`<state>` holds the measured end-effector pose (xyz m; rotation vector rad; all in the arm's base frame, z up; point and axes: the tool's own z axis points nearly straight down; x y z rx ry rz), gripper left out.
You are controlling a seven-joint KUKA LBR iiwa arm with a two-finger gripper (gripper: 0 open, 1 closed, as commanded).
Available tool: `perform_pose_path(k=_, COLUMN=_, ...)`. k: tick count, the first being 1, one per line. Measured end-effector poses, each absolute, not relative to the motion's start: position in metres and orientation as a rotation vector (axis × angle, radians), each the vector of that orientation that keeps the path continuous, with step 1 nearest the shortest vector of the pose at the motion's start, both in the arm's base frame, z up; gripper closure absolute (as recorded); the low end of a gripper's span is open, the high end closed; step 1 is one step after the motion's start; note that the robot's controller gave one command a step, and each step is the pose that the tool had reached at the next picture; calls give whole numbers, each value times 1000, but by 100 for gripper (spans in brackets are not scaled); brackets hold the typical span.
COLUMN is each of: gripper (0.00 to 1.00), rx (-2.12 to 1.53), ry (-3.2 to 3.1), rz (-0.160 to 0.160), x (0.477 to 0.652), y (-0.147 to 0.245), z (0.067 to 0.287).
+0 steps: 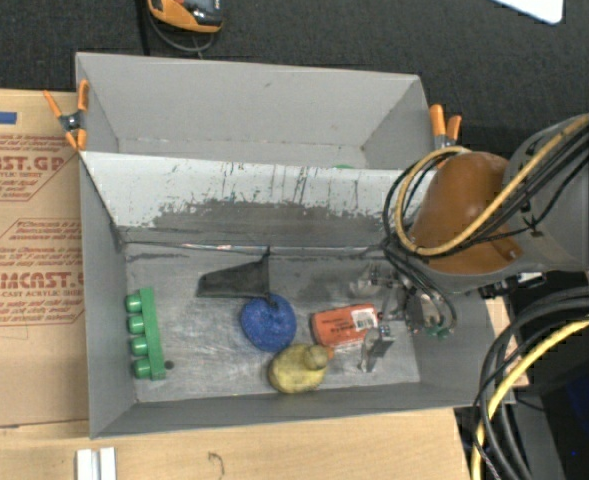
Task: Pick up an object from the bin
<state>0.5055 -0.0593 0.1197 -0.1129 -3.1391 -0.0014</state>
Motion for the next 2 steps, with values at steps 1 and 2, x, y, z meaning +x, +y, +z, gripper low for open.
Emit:
perform_pose_path(k=1, gripper=0, rx=-66, ry=-3144, rz=0, x=512, y=-60, z=79)
perform_pose_path(k=2, gripper=100, rx=-353, ry=-3133, rz=-1, x=499, y=-60, z=72)
